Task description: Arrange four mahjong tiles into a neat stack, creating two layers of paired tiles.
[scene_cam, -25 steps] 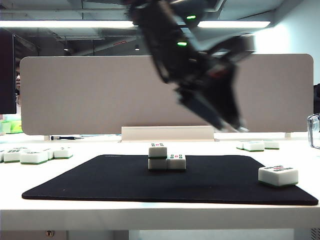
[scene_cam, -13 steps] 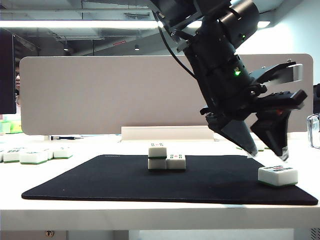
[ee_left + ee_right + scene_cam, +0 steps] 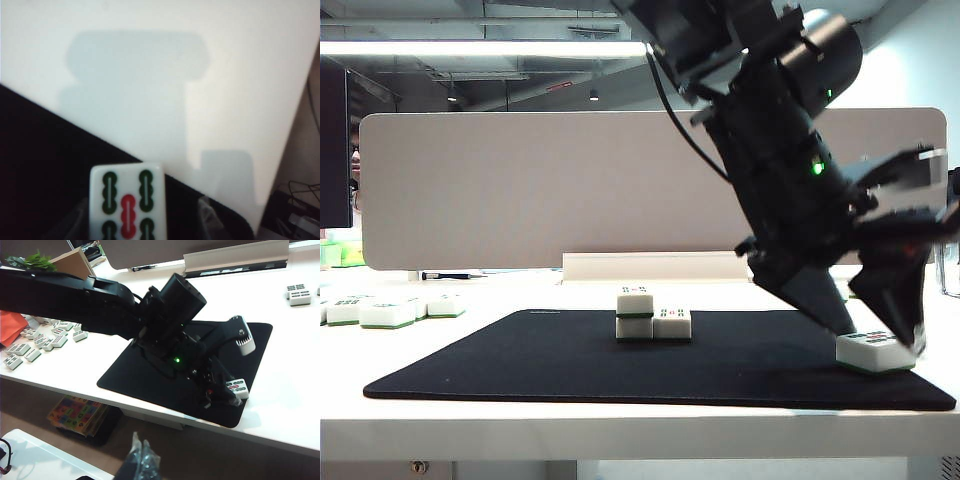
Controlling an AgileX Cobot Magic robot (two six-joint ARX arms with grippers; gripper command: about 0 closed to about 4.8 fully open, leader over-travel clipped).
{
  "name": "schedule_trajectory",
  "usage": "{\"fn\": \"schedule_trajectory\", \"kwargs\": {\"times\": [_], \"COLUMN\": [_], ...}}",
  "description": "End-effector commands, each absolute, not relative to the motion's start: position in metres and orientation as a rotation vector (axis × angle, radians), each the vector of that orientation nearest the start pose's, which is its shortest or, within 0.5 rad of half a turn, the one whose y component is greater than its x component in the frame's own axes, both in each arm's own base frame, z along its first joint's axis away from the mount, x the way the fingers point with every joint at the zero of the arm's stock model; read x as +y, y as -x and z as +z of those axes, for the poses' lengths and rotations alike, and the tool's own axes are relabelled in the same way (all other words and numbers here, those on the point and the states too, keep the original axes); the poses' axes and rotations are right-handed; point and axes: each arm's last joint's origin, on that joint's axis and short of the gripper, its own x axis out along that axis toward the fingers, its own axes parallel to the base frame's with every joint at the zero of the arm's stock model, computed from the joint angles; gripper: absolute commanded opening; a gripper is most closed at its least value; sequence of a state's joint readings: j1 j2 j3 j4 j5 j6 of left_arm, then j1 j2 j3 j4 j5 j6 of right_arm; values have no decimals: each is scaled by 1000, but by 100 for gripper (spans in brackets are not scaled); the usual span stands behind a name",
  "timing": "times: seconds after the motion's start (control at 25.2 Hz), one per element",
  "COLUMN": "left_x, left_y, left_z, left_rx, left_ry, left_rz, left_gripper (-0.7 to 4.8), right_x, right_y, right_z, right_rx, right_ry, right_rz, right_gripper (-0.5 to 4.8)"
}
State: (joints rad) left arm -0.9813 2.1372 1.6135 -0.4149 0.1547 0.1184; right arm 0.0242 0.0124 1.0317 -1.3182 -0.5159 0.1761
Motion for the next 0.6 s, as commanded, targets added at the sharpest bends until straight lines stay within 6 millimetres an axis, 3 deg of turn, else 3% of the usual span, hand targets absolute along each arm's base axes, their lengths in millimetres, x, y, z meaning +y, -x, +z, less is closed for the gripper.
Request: {"fn": "schedule_trajectory", "kwargs": {"times": [0.04,0.12,0.16,0.2,0.44,0.6], "left_x": [-387,-387,-387,-387,-387,-380], "left_y": [-253,-254,-255,-256,-264,-273], "left_z": [174,172,171,172,175,179], "left_rx": [847,854,854,853,875,899], "left_ry": [-494,-488,-487,-469,-303,-185], "left_rz": [-1091,-1055,-1021,-1002,-902,-738], "left_gripper": [266,225,160,136,129,129], "right_x": [12,12,12,12,12,12], "right_y": [81,81,81,81,81,81], "right_z": [320,320,320,320,320,320], "right_rx": [312,312,312,312,312,312], "right_ry": [-236,-236,-236,-236,-236,-236], "right_rz": [512,512,512,512,512,512], "right_gripper": [-1,-1,-1,-1,-1,-1]}}
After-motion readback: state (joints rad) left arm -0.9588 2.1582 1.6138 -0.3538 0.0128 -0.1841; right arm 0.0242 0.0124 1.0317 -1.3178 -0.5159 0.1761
